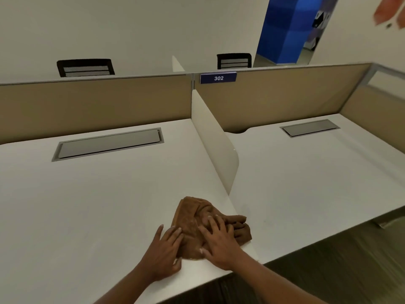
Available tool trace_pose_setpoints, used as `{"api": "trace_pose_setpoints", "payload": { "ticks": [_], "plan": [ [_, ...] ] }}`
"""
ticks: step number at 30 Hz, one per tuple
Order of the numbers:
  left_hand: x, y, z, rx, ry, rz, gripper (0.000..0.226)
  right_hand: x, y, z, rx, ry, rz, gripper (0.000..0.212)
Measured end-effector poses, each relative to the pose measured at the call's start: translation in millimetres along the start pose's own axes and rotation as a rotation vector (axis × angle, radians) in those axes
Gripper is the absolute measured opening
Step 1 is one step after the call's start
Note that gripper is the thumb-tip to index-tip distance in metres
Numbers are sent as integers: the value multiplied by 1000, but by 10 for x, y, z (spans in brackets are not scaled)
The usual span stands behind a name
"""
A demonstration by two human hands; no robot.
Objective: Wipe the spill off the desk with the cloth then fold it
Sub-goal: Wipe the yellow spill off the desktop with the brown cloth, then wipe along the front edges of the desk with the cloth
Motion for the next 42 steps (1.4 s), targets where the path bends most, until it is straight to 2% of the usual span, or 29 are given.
{"api": "trace_pose_setpoints", "payload": {
  "ticks": [3,5,8,11,14,16,18,21,23,25,28,30,33,38,42],
  "plan": [
    [-139,49,92,42,-20,38,44,34,-35,-98,-114,-75,-123,49],
    [-208,74,147,92,-78,53,36,69,-31,-113,-150,-102,-144,45],
    [-344,62,217,116,-209,37,29,61,11,-74,-156,-116,-119,56],
    [-539,-44,295,121,-312,-78,26,38,70,-18,-107,-93,-77,67],
    [-637,-156,420,131,-448,-347,28,-9,116,47,11,-138,140,68],
    [-741,-210,505,105,-442,-504,44,-112,143,104,80,-206,329,54],
    [-817,-251,588,141,-420,-440,43,-212,128,169,111,-256,456,28],
    [-899,-270,701,168,-502,-365,21,-365,46,190,140,-279,629,5],
    [-889,-269,793,196,-574,-366,13,-467,-40,168,169,-267,734,13],
    [-861,-245,884,210,-610,-372,22,-555,-164,141,224,-283,759,16],
    [-843,-219,1008,179,-603,-454,51,-763,-404,103,357,-396,980,33],
    [-800,-230,1078,143,-584,-463,60,-949,-625,61,470,-533,1102,41],
    [-698,-240,1205,94,-500,-418,64,-1233,-1032,-9,617,-648,1187,23],
    [-477,-191,1343,29,-413,-402,62,-1608,-1486,-112,630,-695,1144,18],
    [-406,-122,1385,18,-416,-396,53,-1734,-1498,-65,589,-708,996,28]
  ]
}}
Point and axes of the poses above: each hand's wrist, its own z-axis towards the middle knuckle, its own x-axis out of the palm, y = z × x, the point moved 1 cm from there along z, towards the middle knuckle, and after that the axes turned 2 degrees about x, right-handed, at the moved point
